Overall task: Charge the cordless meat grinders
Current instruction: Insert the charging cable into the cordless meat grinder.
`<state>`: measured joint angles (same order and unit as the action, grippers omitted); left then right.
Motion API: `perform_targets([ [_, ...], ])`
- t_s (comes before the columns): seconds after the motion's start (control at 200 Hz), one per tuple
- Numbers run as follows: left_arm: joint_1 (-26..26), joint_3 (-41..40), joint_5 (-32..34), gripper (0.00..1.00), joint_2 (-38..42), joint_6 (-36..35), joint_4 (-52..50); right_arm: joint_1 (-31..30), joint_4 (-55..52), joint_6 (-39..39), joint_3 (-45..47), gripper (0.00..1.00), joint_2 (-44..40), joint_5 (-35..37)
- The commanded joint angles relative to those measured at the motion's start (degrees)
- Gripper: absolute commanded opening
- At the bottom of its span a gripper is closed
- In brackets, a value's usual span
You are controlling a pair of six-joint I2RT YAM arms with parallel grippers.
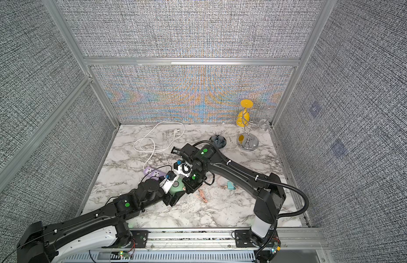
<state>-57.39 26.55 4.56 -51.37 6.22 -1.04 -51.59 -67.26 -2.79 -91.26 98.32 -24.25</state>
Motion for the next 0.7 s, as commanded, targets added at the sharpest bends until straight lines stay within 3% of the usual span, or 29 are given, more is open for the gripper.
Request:
perform_targets([
  [0.0,-0.27,0.96,-6.73,0.51,-0.26,-0.66,5.84,-0.17,8.75,-0.81,-0.92,0.0,0.58,-0.29],
  [0.695,-0.27,0.94,-6.76,0.47,0.32,-1.12,5.97,0.88,9.03,-0.89,-4.36,0.0,4.02,-1.57],
])
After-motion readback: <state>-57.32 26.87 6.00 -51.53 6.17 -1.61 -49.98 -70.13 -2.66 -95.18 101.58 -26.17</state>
